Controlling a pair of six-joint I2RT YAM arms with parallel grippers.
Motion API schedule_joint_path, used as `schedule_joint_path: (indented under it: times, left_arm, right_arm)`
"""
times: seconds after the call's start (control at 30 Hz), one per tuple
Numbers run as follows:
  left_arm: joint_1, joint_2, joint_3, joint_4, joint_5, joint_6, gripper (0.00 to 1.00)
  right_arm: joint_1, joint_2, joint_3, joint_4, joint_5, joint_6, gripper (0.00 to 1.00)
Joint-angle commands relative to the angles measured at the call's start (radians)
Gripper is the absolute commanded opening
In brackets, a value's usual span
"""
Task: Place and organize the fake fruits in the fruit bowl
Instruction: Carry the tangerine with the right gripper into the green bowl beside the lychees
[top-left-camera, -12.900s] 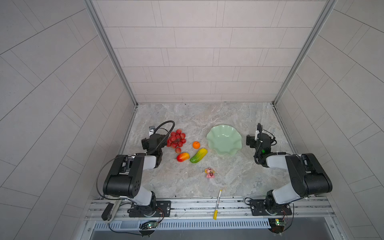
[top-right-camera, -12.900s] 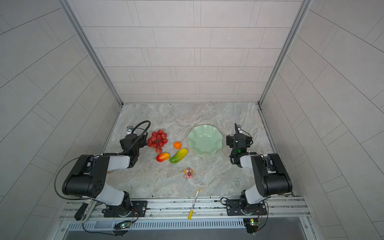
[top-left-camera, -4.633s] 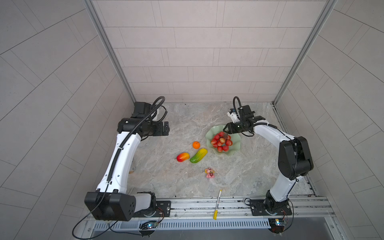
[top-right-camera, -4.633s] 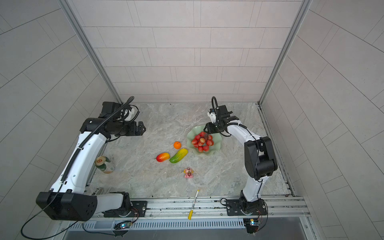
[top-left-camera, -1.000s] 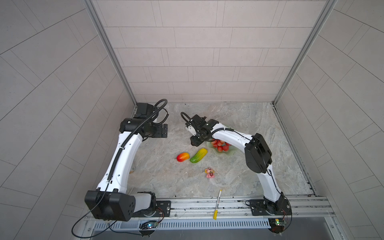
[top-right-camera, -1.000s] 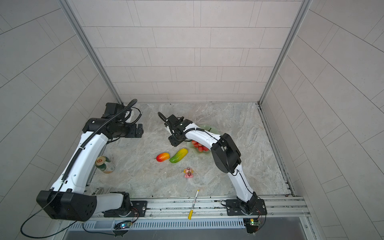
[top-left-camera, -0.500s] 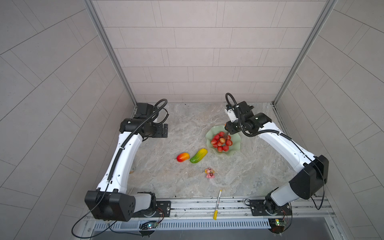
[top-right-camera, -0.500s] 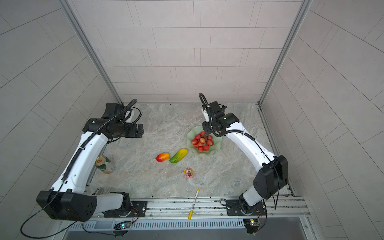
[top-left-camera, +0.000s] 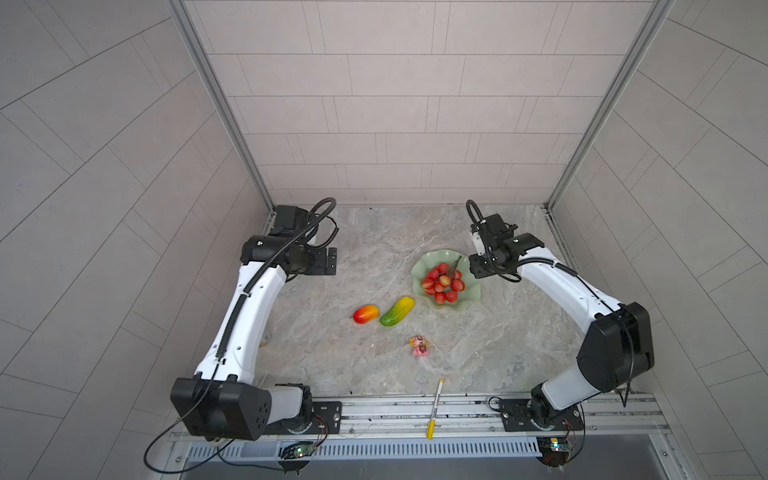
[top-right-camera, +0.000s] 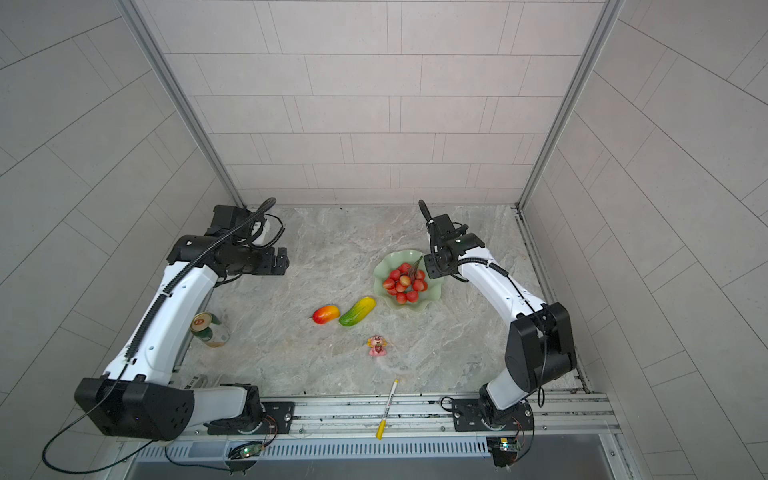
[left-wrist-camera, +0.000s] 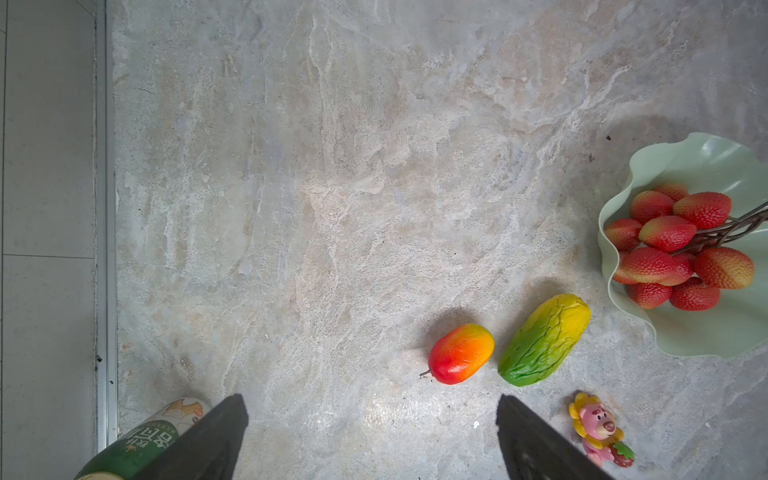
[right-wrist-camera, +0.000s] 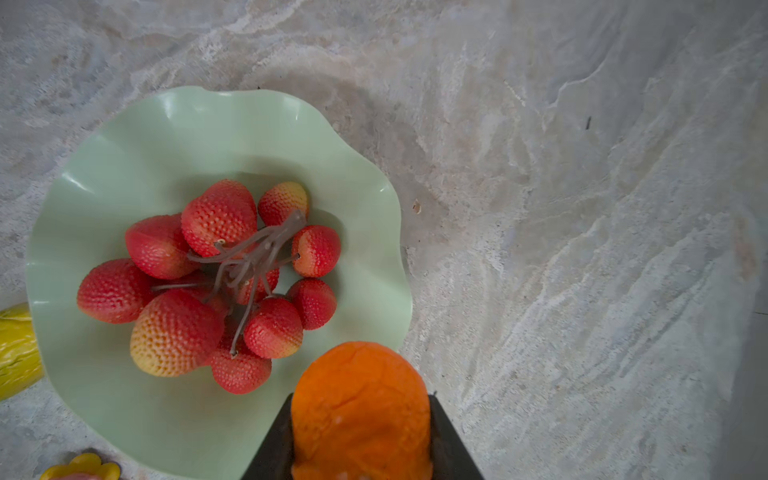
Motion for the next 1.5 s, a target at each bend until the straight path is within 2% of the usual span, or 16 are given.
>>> schedule_joint_path:
  times: [0.0, 0.47, 0.77, 1.47]
  left_arm:
    - [-0.005, -0.003, 0.022, -0.007, 0.002, 0.009, 1.0]
    - [-0.005, -0.006, 0.008, 0.003, 0.011, 0.008, 1.0]
    - [-0.005, -0.003, 0.014, 0.002, 0.015, 0.008, 1.0]
    - [-0.005, -0.002, 0.016, 0.0, 0.021, 0.009, 1.0]
  right_arm:
    - [0.0, 0.04, 0.007, 0.04, -0.021, 0.019, 0.35]
    - [0.0, 0.144, -0.004, 0.077, -0.003, 0.016, 0.37]
    - [0.0, 0.173, -0.008, 0.094, -0.021, 0.017, 0.45]
    - [0.0, 0.169, 0.012, 0.073, -0.027, 0.002, 0.51]
